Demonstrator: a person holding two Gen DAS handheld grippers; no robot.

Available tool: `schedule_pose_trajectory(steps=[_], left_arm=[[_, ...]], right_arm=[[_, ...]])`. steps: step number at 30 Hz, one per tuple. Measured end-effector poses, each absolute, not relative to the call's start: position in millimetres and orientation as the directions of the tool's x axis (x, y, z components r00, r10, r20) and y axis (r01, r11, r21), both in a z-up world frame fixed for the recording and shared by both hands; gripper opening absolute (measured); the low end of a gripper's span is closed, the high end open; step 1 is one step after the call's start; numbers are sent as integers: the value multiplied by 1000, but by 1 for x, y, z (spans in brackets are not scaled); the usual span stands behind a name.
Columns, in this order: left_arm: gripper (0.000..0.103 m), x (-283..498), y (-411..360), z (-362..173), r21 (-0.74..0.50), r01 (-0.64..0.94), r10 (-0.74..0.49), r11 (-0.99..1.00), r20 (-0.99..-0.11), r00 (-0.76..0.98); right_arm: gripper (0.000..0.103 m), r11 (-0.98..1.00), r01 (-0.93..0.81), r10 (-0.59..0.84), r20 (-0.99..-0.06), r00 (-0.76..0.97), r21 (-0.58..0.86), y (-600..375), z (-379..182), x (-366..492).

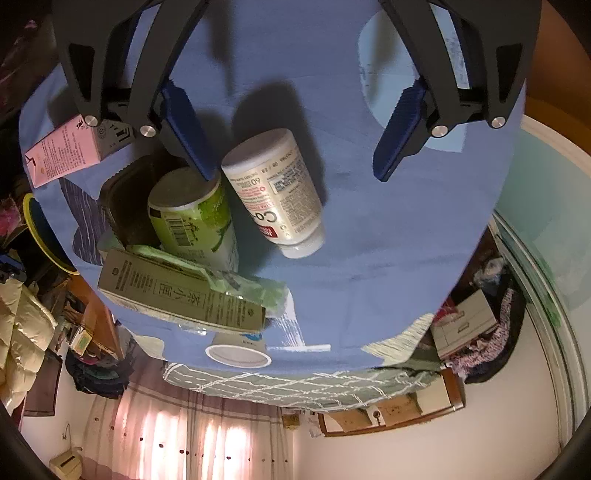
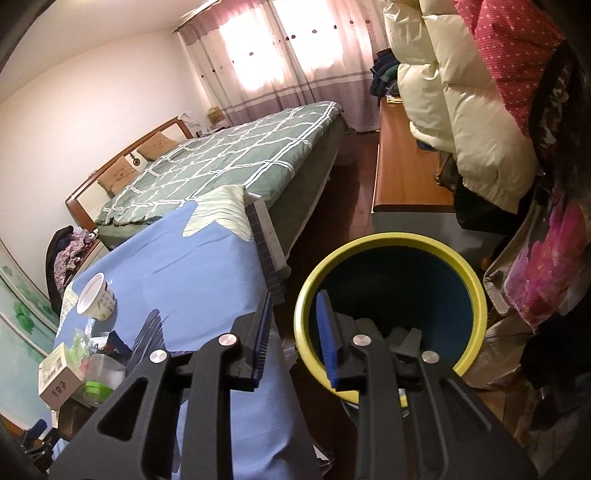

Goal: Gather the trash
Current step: 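Grasp the white pill bottle with the left gripper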

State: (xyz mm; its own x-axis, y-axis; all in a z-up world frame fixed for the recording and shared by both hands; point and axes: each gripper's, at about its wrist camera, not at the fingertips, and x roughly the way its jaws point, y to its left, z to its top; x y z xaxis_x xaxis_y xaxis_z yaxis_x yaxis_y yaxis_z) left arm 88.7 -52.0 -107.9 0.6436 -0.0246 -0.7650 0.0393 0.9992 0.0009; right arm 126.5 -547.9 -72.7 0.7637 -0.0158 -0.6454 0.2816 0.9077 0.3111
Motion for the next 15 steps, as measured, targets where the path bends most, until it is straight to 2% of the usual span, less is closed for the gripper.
schedule_pose_trajectory(steps=[5, 9, 15], left_arm=[[78, 97, -52, -120, -10, 45, -36, 999, -780, 625], [64, 107, -46, -129, 10, 30, -10, 1000, -789, 615], [63, 126, -31, -134, 38, 27, 13, 999, -783, 622]], right_arm=[[24, 909, 276, -9, -647, 762, 312, -546, -73, 126], [24, 909, 274, -5, -650, 760, 314, -546, -75, 127], [24, 909, 267, 8, -654, 757, 320, -543, -78, 130]])
